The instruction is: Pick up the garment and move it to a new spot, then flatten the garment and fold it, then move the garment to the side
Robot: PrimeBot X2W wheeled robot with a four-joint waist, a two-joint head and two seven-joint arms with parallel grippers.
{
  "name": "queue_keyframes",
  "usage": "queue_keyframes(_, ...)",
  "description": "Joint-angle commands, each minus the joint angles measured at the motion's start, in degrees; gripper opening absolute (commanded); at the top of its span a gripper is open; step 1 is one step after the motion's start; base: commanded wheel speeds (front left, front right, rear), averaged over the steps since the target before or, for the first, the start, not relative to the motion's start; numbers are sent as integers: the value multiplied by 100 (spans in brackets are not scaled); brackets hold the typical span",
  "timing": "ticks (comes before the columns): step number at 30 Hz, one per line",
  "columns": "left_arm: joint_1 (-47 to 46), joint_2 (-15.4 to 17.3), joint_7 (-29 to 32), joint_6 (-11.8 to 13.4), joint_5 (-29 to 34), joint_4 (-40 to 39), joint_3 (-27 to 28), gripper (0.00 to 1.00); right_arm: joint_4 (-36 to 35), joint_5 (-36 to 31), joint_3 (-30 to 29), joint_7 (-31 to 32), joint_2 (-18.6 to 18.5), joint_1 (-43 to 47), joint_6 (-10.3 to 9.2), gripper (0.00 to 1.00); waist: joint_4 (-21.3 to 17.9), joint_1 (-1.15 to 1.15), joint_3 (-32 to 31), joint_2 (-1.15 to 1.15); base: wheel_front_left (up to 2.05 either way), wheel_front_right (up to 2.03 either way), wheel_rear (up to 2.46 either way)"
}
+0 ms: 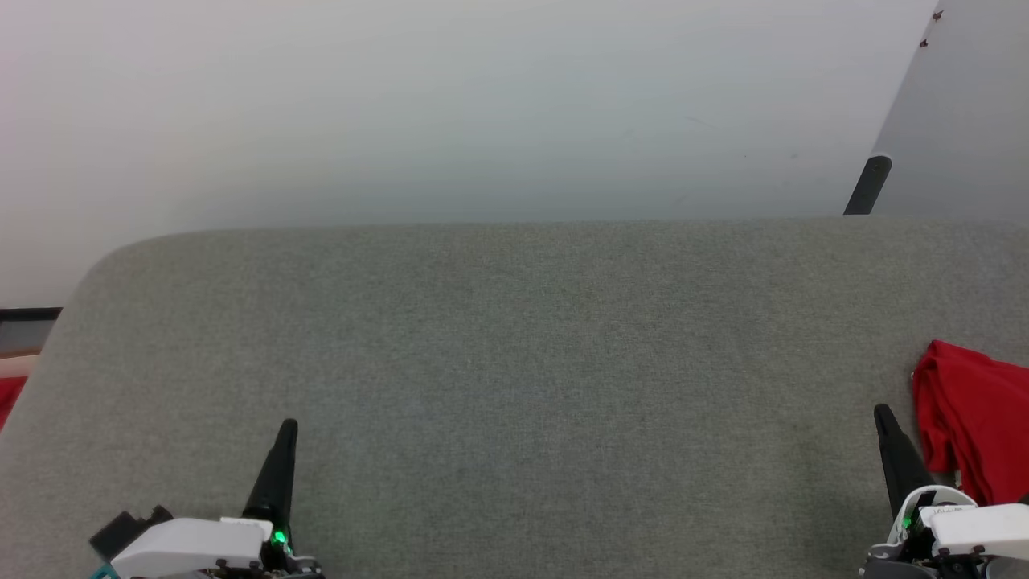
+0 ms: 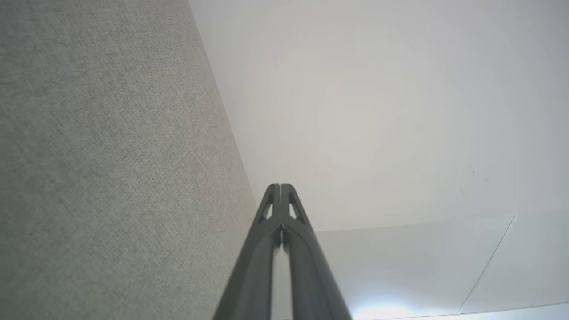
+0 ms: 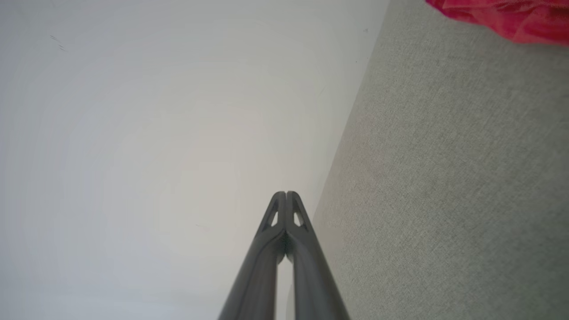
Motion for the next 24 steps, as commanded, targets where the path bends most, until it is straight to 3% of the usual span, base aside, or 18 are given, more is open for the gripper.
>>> queue_keyframes(1,-101,-6,20,-31,-70,-10,24,0,-7,90,-10,27,7,-80,3,0,-5,0,4,0,0,0,0)
queue_keyframes(24,-289,-152,248,-60,-748,76,118,0,135,909,-20,207,86,-288,2,0,-100,0,91,0,0,0,0)
